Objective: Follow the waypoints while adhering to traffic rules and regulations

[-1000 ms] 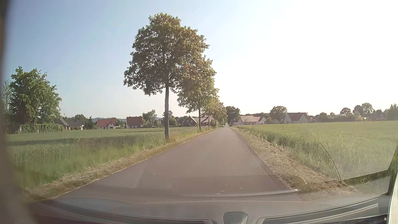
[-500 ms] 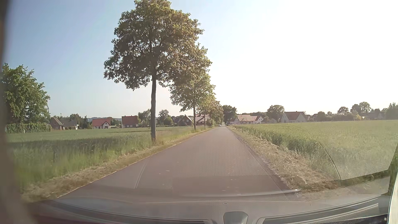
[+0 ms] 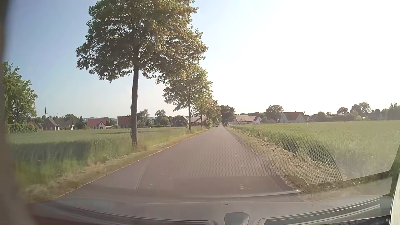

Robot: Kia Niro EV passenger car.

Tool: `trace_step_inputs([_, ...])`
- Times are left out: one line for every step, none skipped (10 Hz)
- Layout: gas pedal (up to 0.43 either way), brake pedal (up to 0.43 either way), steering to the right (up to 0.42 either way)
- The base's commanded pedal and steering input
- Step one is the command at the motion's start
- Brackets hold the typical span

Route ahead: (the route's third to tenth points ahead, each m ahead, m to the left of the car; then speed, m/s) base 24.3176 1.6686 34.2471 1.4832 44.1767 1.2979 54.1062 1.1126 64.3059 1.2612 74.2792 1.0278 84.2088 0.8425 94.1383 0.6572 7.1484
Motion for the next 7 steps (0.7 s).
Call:
trace_step_inputs([0.240, 0.006, 0.015])
trace_step_inputs([0.240, 0.006, 0.015])
trace_step_inputs([0.228, 0.006, 0.015])
trace_step_inputs([0.228, 0.006, 0.015])
trace_step_inputs([0.228, 0.006, 0.015])
trace_step_inputs([0.228, 0.006, 0.015])
trace_step_inputs([0.228, 0.006, 0.015])
